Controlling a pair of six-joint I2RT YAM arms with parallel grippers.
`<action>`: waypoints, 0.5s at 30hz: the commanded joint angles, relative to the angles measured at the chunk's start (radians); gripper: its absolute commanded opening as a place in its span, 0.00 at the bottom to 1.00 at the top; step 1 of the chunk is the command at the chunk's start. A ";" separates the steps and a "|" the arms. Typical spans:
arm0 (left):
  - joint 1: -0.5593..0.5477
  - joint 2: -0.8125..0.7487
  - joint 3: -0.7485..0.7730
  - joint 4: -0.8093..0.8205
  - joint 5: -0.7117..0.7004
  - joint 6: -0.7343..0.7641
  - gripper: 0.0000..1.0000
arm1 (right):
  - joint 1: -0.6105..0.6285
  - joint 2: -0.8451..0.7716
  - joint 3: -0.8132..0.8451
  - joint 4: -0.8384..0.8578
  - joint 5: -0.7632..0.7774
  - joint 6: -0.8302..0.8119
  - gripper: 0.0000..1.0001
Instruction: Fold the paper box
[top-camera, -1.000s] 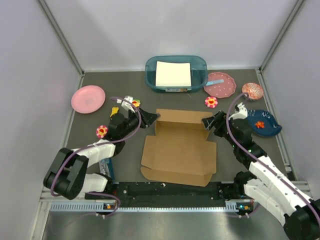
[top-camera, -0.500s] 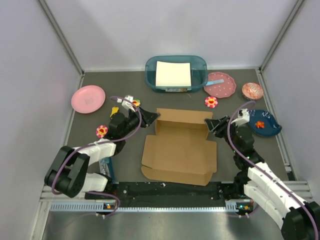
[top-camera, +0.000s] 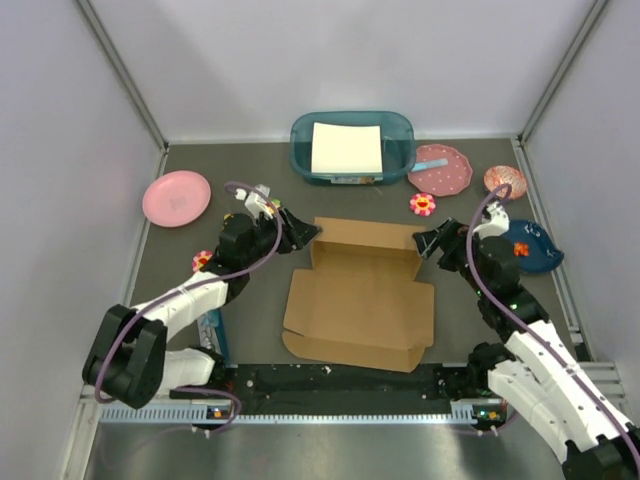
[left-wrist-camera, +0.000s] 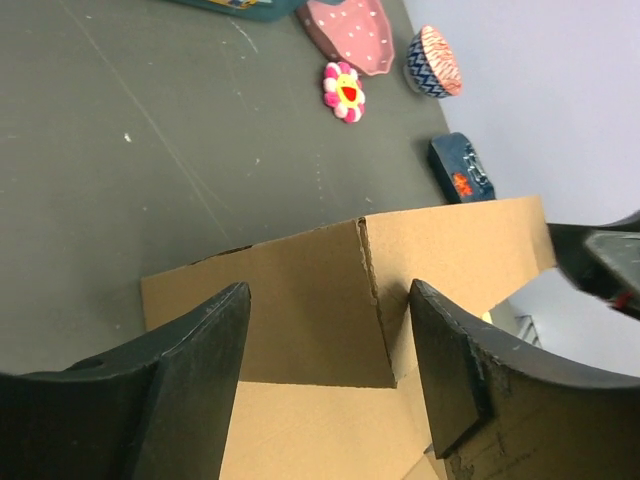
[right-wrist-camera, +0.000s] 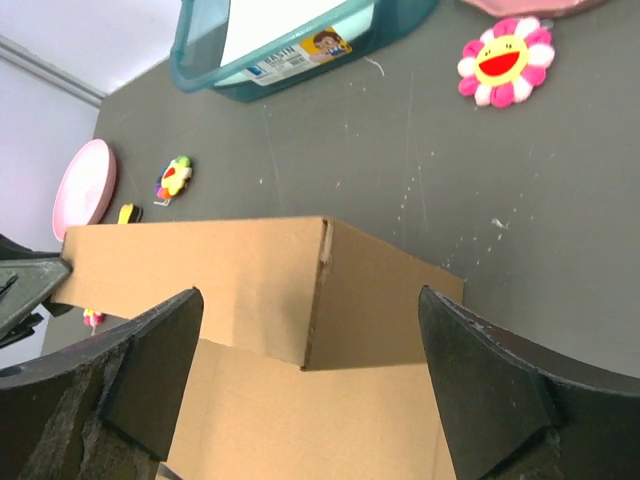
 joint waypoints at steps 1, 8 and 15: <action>-0.009 -0.065 0.099 -0.302 -0.075 0.092 0.72 | -0.006 -0.014 0.137 -0.125 0.025 -0.093 0.90; -0.006 -0.218 0.172 -0.449 -0.257 0.135 0.80 | 0.000 0.013 0.329 -0.226 0.033 -0.251 0.92; -0.003 -0.340 0.176 -0.527 -0.328 0.166 0.91 | 0.418 0.252 0.571 -0.344 0.380 -0.592 0.90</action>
